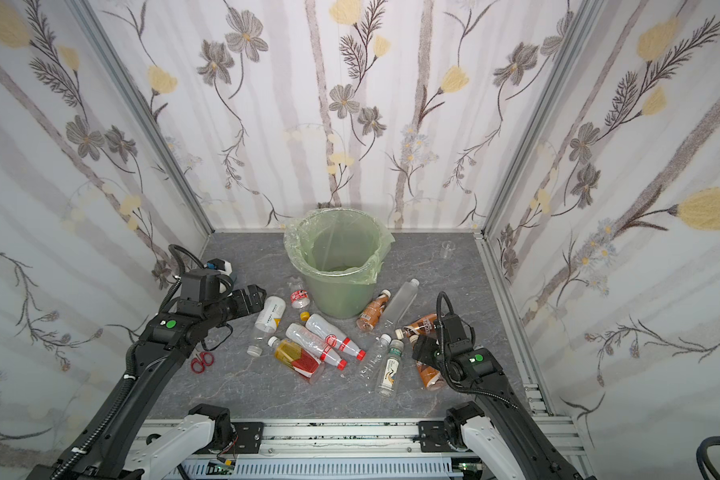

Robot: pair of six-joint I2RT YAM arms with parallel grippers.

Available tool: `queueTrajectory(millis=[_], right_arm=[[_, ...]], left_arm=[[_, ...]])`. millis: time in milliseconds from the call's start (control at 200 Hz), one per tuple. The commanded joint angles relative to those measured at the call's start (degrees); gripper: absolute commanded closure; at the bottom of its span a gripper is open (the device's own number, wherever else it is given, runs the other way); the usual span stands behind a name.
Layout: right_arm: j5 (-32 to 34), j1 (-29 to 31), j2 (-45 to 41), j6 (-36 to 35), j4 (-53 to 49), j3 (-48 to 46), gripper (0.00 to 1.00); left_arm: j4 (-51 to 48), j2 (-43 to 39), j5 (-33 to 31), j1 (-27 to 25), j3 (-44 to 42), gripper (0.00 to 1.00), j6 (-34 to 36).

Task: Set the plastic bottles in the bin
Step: 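Withdraw the left gripper while the right gripper lowers toward a coffee bottle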

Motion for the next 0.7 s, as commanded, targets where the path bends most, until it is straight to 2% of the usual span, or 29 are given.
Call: queueTrajectory(millis=[0,320,695], right_arm=[[0.95,0.82,1.01,2.42,4.26,-1.17,0.16],[1.56,2.95,6.51,3.40,11.36,-5.17,0.17],[6.84,7.07,11.80,4.25,15.00,-6.42,0.22]], left_arm=[[0.57,0.40,-1.61,0.26,-0.64,0.00,1.51],[0.71,-2.02,-1.72,0.26,-1.14,0.00,0.91],[0.70,-2.27,-0.66,0.26,0.20,0.00,0.03]])
